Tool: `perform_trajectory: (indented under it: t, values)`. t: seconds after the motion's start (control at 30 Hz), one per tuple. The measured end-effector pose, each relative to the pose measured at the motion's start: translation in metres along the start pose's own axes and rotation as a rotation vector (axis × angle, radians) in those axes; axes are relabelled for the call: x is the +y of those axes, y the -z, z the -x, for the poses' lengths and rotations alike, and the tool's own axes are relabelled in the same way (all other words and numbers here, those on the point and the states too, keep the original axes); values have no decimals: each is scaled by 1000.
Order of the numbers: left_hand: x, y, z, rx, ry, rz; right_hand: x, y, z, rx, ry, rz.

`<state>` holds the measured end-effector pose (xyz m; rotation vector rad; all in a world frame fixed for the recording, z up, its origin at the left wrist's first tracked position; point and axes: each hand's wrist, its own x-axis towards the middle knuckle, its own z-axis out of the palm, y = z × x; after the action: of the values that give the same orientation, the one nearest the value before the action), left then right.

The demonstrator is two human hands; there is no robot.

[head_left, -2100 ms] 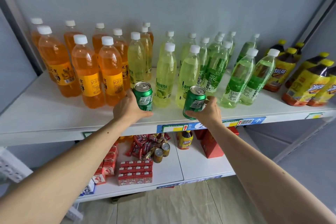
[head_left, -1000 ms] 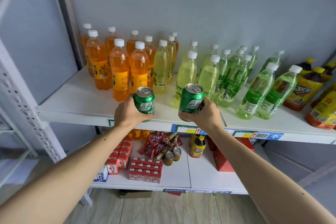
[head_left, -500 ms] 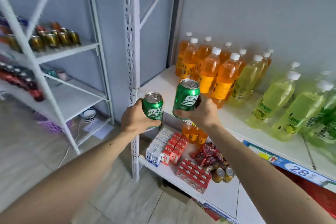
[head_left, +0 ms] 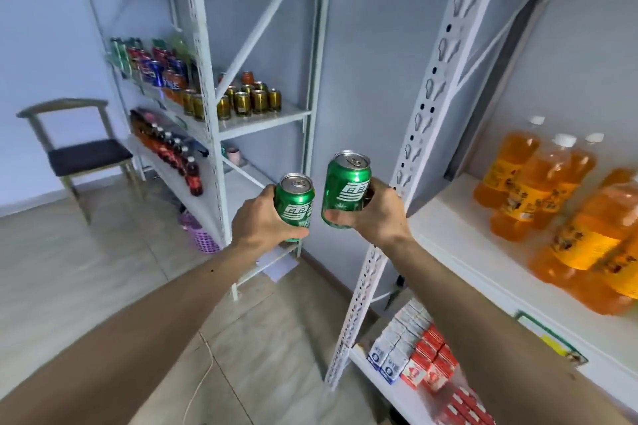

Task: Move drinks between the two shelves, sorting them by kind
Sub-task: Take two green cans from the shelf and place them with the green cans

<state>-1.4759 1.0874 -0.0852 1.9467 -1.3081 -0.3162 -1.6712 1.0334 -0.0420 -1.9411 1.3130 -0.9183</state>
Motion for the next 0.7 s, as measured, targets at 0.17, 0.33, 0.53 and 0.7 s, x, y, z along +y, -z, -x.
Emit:
perform_trajectory:
  t: [0.17, 0.33, 0.53, 0.7]
  values:
    - [-44, 28, -49, 40, 47, -9, -28, -55, -53, -69, 17, -38]
    - [-82, 44, -100, 51, 115, 7, -44, -102, -111, -153, 59, -43]
    - [-118, 65, -158, 181, 205, -53, -64, -161, -186, -241, 116, -79]
    - [-154, 85, -199, 232, 299, -93, -83, -212, -236, -316, 153, -89]
